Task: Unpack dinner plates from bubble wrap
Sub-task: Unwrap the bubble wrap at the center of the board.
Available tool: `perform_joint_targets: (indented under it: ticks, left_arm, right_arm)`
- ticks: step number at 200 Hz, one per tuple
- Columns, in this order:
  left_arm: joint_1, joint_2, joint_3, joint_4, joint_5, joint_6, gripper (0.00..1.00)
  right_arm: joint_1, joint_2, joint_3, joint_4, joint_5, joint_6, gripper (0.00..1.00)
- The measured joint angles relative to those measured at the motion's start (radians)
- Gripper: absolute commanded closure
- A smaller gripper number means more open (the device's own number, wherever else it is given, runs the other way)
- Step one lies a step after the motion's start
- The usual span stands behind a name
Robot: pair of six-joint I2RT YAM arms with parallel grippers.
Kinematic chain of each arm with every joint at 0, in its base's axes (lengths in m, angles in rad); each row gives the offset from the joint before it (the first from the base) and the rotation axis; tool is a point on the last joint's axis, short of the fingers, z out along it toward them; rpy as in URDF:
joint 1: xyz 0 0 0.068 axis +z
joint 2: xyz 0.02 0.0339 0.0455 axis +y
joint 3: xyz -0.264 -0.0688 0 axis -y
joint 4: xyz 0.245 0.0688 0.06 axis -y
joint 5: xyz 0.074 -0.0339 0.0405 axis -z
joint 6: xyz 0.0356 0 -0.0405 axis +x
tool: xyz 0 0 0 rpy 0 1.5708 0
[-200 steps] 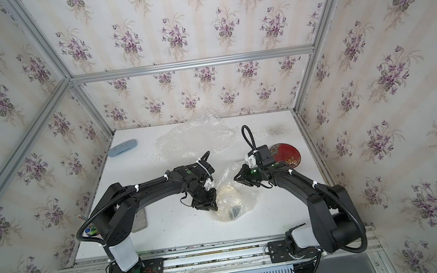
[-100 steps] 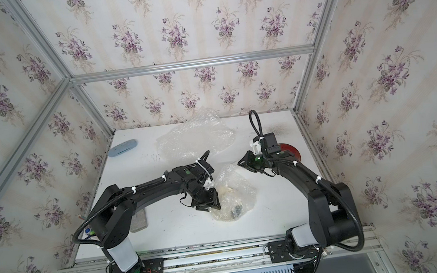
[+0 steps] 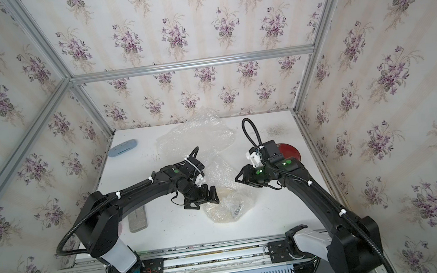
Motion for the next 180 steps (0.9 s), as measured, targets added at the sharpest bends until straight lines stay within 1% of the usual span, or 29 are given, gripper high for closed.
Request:
perform_joint_targets:
  ticks: [26,66,116,180]
  left_arm:
    - [0.03,0.016,0.039,-0.002,0.007,0.004,0.01]
    - [0.035,0.103,0.113,0.003,0.015,0.014,0.01]
    - [0.026,0.131,0.079,0.002,-0.01,0.014,0.01]
    - [-0.012,0.118,0.062,0.002,-0.024,0.01,0.01]
  right_arm:
    - [0.032,-0.003,-0.008,0.009,0.005,0.02,0.55]
    - [0.065,0.078,0.018,0.056,0.013,0.053,0.57]
    - [0.084,0.167,0.022,0.101,0.034,0.051,0.58]
    - [0.099,0.203,0.017,0.104,0.052,0.024,0.59]
